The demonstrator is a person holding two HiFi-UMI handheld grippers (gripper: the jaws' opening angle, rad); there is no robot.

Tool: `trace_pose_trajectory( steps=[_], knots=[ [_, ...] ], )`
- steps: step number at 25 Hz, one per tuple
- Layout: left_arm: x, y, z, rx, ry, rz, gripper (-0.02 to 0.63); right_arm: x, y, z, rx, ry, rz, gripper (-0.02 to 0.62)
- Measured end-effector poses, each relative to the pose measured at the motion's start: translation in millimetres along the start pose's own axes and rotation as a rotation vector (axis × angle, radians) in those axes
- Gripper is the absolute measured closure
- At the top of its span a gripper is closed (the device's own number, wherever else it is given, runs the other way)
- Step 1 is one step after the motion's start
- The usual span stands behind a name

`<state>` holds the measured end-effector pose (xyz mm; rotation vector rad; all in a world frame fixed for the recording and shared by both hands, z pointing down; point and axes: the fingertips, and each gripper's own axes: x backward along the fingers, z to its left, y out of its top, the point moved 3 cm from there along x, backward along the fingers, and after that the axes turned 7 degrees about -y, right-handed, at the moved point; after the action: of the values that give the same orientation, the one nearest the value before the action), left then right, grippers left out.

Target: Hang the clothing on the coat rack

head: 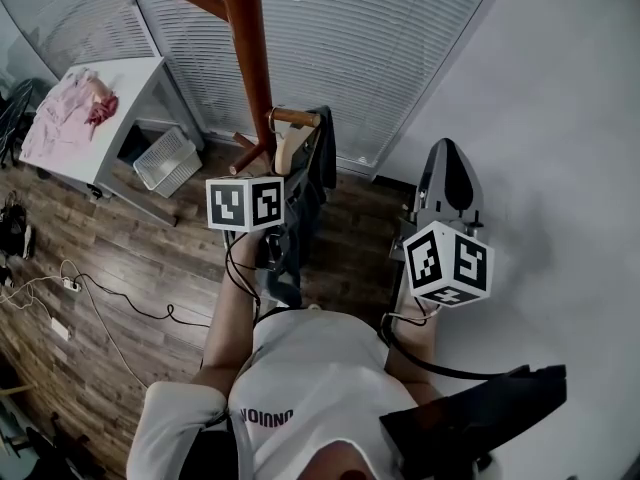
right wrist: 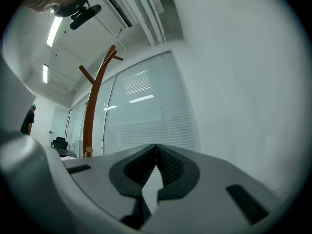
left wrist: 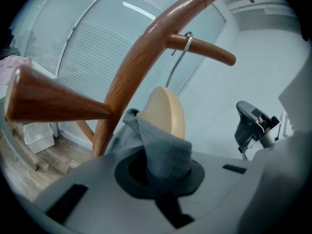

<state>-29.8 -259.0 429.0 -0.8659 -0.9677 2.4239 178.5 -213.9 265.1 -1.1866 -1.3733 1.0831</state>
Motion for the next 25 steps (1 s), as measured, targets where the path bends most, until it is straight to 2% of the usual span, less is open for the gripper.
trace_pose_trajectory(
  steps=[25],
  knots=[
    [7.1, 0.9, 10.1, -0.045, 0.045, 0.033, 0.588, 3.9, 2.2, 2.4, 0.003, -0.009, 0.0, 0.575]
  ],
)
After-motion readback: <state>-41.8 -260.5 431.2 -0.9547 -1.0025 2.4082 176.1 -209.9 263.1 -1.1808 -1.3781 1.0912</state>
